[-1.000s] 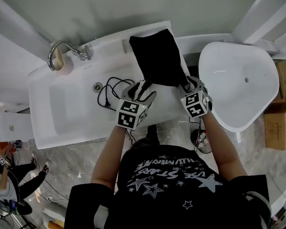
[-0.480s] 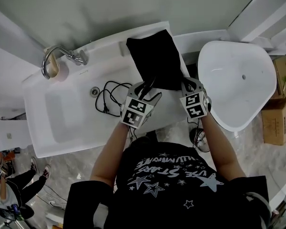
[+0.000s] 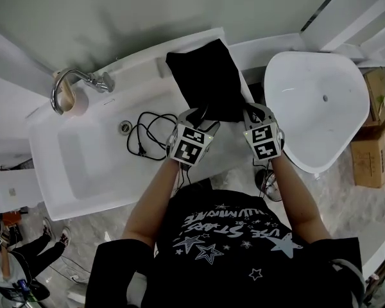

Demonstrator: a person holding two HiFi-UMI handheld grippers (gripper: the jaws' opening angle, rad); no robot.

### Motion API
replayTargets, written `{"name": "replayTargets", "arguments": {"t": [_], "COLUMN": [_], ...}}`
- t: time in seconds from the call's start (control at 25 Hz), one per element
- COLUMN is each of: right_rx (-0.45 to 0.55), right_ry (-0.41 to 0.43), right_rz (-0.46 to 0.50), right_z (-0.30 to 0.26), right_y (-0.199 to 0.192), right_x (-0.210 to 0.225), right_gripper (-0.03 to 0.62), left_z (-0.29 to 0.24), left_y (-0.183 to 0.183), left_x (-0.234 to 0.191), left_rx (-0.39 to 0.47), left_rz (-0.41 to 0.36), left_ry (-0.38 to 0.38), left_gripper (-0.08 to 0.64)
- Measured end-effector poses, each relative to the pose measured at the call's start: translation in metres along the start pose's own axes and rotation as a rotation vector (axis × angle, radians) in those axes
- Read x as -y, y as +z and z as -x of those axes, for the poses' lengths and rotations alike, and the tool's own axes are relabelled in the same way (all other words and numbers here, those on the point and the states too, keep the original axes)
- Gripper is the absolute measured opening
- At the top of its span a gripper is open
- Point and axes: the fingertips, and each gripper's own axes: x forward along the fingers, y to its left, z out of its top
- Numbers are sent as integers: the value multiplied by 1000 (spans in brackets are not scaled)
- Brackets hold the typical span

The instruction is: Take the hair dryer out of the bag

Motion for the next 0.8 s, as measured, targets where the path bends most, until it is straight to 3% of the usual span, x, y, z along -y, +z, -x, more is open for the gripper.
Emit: {"name": "replayTargets", "arguments": {"t": [0.2,0.8], "right_rx": [-2,2], "right_ry": [-1,13], "right_rz": [-15,-73], "right_z": [-1,-5], "right_y": [3,4], "right_x": [0,-6], "right_gripper": [21,21], "left_z": [-10,-40], "left_y": [-1,3], "left_x": [-14,-30], "left_rx": [-45,-87], "left_rz": [35,39], "left_ry": [16,42], "left_gripper": [307,289]}}
